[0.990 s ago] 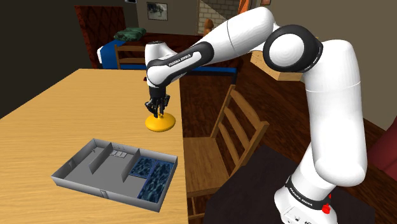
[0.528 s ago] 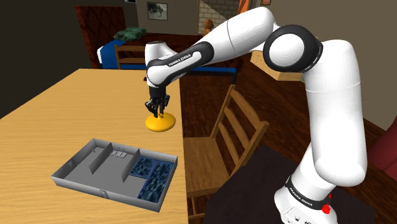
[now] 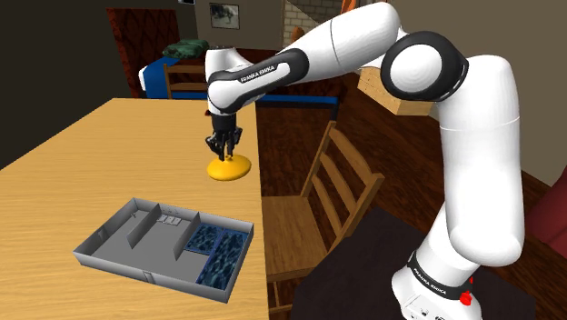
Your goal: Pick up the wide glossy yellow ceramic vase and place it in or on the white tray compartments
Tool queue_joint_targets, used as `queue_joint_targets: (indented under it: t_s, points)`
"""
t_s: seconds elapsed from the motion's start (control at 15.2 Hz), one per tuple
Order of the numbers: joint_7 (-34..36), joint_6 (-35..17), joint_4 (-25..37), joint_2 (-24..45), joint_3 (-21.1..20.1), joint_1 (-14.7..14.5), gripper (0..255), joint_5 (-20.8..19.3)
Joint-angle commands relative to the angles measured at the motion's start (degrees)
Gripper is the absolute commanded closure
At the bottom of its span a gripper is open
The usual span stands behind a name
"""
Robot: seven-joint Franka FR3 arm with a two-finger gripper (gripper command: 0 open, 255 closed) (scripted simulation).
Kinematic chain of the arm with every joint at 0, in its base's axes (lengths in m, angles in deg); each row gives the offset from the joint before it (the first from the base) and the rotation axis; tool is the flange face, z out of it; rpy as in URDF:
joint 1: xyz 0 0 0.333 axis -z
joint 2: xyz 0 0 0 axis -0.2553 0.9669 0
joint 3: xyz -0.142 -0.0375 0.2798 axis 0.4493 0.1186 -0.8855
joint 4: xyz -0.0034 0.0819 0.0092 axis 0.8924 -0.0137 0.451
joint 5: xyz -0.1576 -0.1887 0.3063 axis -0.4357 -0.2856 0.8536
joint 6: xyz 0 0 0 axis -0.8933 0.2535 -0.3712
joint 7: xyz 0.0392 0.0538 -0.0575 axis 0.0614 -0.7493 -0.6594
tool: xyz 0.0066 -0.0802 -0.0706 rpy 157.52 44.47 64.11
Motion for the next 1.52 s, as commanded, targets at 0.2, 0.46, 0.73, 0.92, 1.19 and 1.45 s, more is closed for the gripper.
queue_joint_targets:
  t_s: [0.2, 0.46, 0.73, 0.92, 1.19, 1.45]
  points:
    - [-0.3, 3.2, 1.8, -1.4, -0.1, 0.1, 255, 0.3]
    - [-0.4, 5.9, 3.8, -2.1, -0.2, 0.1, 255, 0.5]
    - [-0.5, 8.7, 6.0, -2.7, -0.3, 0.0, 255, 0.6]
    - [-0.6, 10.9, 7.9, -3.0, -0.4, 0.0, 255, 0.7]
    - [2.8, 11.5, 6.7, -4.8, -1.4, -2.3, 255, 0.5]
    - [7.4, 12.0, 5.5, -6.3, -2.8, -5.4, 255, 0.1]
